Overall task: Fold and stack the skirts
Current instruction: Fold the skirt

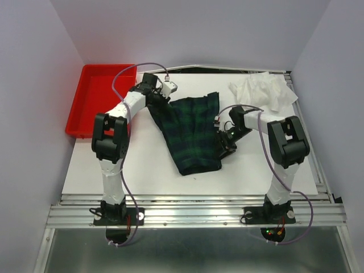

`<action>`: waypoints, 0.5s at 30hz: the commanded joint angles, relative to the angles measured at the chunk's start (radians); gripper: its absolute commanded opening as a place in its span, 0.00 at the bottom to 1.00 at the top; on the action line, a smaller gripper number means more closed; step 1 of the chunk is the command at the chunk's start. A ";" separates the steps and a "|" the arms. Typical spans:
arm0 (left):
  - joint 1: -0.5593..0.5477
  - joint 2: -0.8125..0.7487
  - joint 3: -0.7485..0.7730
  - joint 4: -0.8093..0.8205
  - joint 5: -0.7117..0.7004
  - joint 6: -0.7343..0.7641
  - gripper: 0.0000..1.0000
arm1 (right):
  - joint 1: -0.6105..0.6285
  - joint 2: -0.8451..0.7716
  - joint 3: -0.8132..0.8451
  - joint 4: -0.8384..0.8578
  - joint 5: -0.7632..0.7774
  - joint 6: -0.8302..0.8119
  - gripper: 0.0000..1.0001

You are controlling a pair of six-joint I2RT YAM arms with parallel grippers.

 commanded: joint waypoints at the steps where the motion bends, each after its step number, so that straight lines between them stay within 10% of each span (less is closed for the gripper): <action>1: 0.001 -0.140 0.028 0.017 0.008 -0.010 0.43 | 0.023 -0.145 -0.056 0.224 -0.093 0.243 0.53; 5: 0.022 -0.336 -0.062 0.073 0.077 -0.091 0.69 | 0.023 -0.284 -0.032 0.256 -0.088 0.325 0.71; 7: 0.034 -0.448 -0.110 0.105 0.184 -0.160 0.98 | 0.023 -0.334 -0.011 0.253 -0.043 0.337 0.79; 15: 0.034 -0.679 -0.561 0.419 0.604 -0.545 0.99 | -0.011 -0.374 0.178 0.271 0.077 0.237 0.81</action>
